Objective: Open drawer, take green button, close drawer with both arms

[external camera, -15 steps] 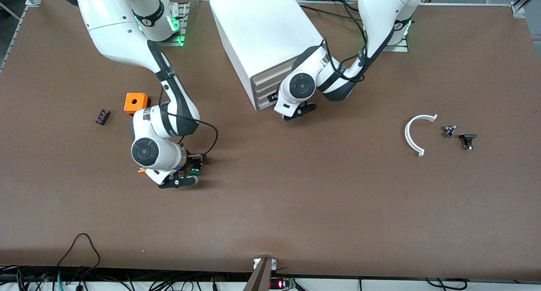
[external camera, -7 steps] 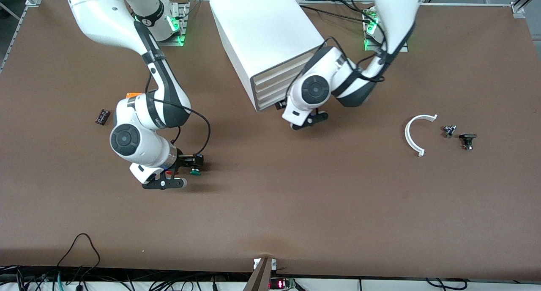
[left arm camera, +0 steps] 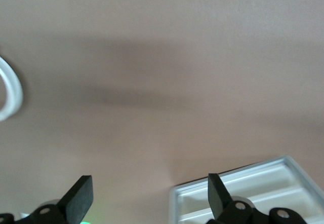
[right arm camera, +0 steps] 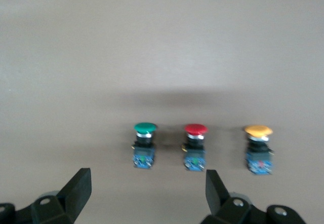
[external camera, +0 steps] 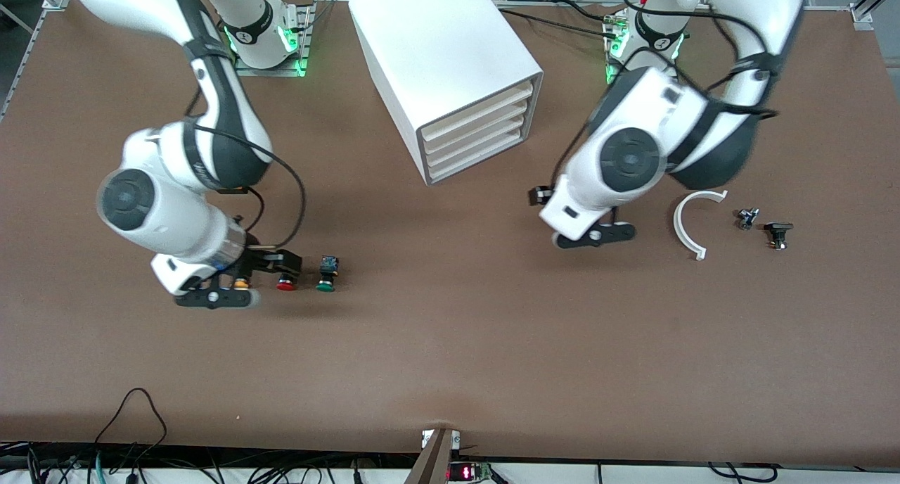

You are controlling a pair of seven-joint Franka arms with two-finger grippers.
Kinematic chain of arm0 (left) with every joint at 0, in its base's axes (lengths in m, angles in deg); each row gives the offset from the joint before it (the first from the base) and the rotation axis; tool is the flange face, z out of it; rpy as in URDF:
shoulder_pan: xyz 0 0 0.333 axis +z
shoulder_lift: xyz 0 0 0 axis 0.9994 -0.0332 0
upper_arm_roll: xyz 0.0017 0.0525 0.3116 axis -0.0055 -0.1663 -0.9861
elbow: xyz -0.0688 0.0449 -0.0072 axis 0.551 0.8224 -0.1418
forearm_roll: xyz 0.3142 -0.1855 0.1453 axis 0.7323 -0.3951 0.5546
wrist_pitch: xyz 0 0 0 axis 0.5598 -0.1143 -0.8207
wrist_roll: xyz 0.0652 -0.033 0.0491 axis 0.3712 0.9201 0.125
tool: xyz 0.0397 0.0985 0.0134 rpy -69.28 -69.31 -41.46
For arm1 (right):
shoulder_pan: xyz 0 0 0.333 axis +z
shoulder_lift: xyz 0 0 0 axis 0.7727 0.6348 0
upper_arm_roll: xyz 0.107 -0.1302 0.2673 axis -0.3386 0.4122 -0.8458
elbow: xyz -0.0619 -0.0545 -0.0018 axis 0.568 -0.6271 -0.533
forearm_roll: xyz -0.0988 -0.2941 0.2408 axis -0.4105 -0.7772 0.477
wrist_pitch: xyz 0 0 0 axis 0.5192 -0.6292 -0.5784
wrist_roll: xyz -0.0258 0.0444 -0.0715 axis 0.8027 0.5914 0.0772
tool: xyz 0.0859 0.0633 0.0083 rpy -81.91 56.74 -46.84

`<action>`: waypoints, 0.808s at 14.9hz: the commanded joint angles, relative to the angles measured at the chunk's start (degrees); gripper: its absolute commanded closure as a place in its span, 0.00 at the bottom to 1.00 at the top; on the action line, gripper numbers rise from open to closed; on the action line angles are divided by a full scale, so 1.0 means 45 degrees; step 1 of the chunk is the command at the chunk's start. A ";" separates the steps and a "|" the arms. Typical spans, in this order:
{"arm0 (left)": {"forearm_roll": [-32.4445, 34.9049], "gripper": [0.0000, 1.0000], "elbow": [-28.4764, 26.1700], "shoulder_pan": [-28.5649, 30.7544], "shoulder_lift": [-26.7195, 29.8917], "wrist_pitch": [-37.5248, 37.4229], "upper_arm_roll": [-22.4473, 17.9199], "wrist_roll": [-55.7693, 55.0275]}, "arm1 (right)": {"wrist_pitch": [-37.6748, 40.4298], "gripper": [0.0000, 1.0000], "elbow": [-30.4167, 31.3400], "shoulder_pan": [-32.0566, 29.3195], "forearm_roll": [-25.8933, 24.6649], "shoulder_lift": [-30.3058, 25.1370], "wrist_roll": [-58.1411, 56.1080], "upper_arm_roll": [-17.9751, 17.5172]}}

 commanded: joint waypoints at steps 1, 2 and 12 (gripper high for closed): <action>0.0218 0.00 0.0345 0.1299 0.0747 -0.0469 -0.0030 0.3158 | 0.1117 0.00 0.0461 -0.1516 -0.1067 -0.1467 -0.0140 -0.1382; 0.0159 0.00 0.0171 0.1381 0.1156 -0.0450 -0.0515 0.4174 | 0.1623 0.00 0.0519 -0.1945 -0.1226 -0.1839 -0.0081 -0.1675; -0.1072 0.00 -0.4458 0.0111 0.6861 0.2092 -0.5734 0.8716 | 0.4673 0.00 0.0578 -0.3532 -0.1638 -0.4790 -0.0217 -0.2890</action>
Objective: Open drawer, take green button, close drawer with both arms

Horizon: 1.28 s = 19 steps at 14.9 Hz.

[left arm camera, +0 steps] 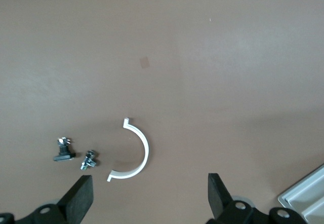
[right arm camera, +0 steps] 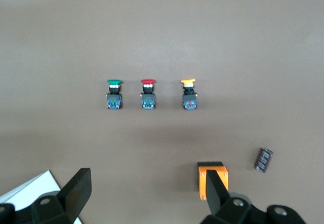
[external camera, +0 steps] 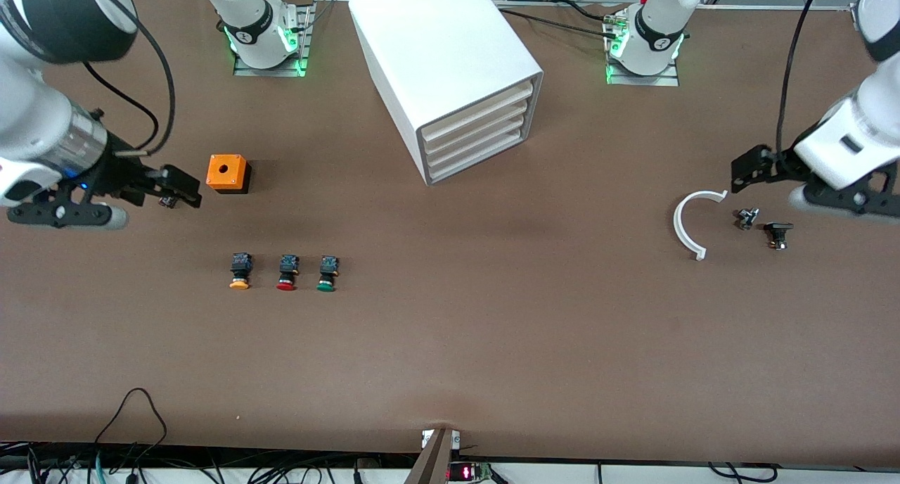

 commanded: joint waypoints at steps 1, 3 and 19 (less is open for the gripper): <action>-0.0139 0.00 -0.1497 -0.0164 0.1293 -0.0444 -0.0267 0.0256 | 0.0655 0.00 0.0451 -0.0258 -0.0189 -0.0989 -0.0165 -0.0190; -0.0061 0.00 -0.0797 -0.0164 0.0614 -0.0882 -0.0208 -0.0579 | 0.1026 0.00 0.0451 -0.0218 -0.0189 -0.1283 -0.0243 -0.0112; -0.0061 0.00 -0.0207 -0.0184 0.0004 -0.0922 -0.0130 -0.0936 | 0.1594 0.00 -0.0037 -0.0199 -0.0229 -0.1596 -0.0247 0.0005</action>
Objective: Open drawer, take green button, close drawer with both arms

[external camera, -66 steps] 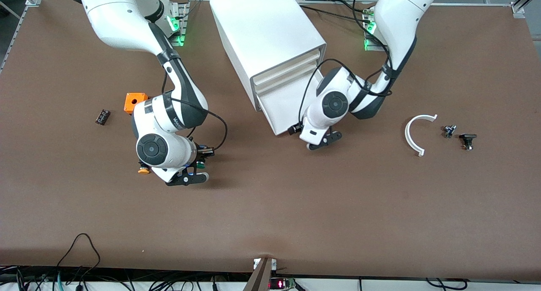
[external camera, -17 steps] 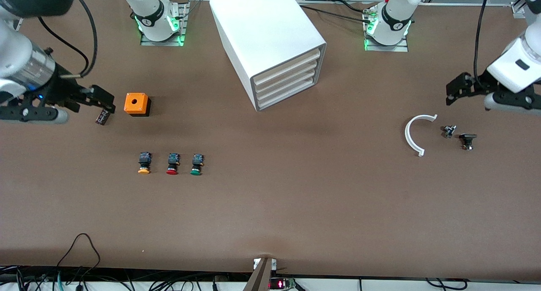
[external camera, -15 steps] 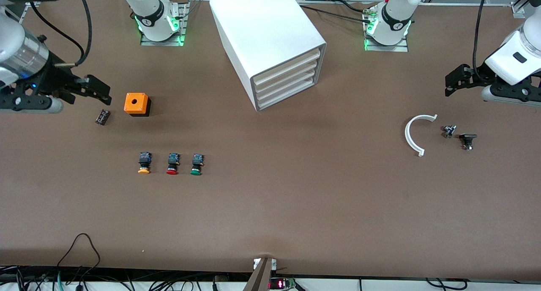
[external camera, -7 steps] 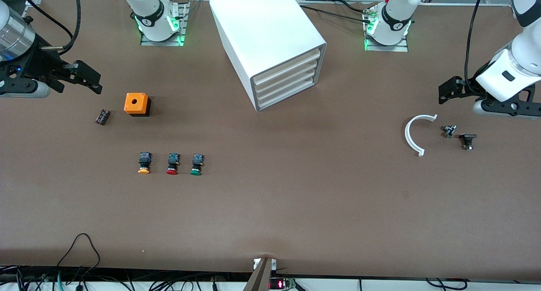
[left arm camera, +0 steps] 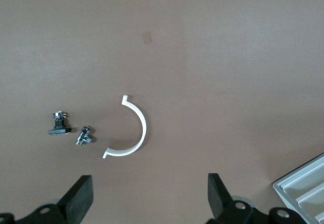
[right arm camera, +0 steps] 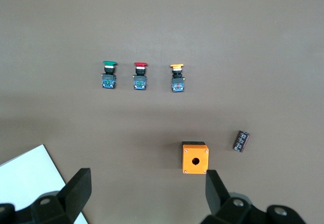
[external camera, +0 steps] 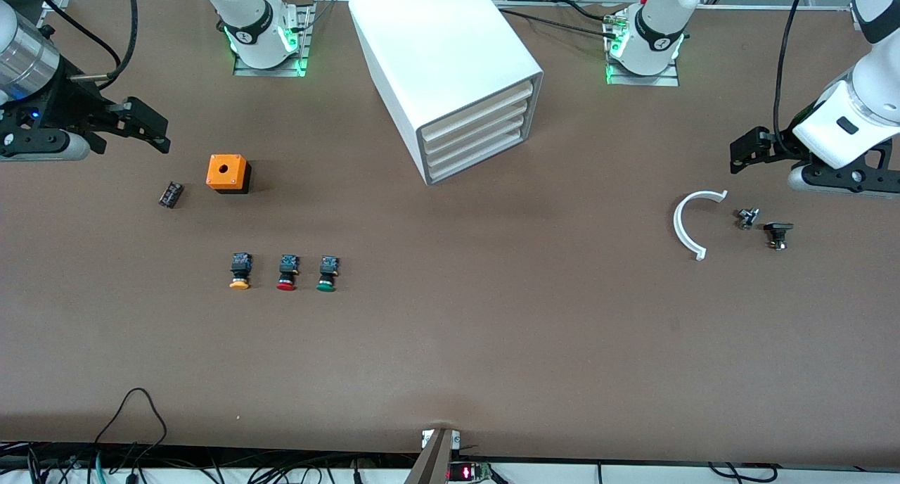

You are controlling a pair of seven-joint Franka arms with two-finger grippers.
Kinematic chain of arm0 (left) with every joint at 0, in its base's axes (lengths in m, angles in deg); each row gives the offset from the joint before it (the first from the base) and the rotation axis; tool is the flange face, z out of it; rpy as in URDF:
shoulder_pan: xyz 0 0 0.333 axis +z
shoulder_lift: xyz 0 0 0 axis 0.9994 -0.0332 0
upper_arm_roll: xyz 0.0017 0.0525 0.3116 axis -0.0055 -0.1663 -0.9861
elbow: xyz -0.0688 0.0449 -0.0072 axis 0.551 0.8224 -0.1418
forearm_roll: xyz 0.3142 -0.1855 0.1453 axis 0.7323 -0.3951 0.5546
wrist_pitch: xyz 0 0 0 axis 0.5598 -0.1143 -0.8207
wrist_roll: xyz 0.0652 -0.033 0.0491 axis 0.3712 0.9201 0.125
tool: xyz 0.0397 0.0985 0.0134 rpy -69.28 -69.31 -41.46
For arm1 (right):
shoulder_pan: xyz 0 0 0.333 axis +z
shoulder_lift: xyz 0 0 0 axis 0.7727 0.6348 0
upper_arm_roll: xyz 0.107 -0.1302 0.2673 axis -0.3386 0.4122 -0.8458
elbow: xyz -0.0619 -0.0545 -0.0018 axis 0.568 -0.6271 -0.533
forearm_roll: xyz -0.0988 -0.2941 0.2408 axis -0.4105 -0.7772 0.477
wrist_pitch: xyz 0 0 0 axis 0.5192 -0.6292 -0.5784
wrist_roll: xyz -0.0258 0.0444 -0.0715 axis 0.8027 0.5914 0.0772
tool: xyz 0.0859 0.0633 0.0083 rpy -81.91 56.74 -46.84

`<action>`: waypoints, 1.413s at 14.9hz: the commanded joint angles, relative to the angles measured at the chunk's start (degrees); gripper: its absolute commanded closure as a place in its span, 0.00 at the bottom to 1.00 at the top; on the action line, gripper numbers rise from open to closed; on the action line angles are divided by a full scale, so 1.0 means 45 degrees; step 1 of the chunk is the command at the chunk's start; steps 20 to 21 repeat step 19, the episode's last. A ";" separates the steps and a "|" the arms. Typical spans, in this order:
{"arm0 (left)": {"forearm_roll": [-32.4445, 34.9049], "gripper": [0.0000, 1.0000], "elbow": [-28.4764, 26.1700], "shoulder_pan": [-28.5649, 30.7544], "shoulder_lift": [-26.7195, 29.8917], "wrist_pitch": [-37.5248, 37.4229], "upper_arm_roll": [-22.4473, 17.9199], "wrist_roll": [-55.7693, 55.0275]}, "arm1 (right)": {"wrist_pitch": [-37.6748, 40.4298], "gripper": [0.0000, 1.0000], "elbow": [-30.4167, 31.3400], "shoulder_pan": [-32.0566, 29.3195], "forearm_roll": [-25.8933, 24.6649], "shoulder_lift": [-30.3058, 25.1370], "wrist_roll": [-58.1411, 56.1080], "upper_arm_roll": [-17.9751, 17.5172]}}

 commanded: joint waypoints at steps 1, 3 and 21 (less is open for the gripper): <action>-0.0061 0.00 0.0376 -0.0084 -0.0150 -0.0205 -0.0032 -0.0123 | 0.0238 0.00 -0.0081 -0.0163 -0.0026 -0.0210 0.0292 -0.0072; -0.0061 0.00 0.0376 -0.0084 -0.0150 -0.0205 -0.0032 -0.0142 | 0.0277 0.00 -0.0101 -0.0144 -0.0142 -0.0210 0.0310 -0.0072; -0.0041 0.00 0.0473 -0.0084 -0.0169 -0.0185 -0.0012 -0.0142 | 0.0218 0.00 -0.0394 -0.0143 -0.0085 -0.0074 0.0253 -0.0130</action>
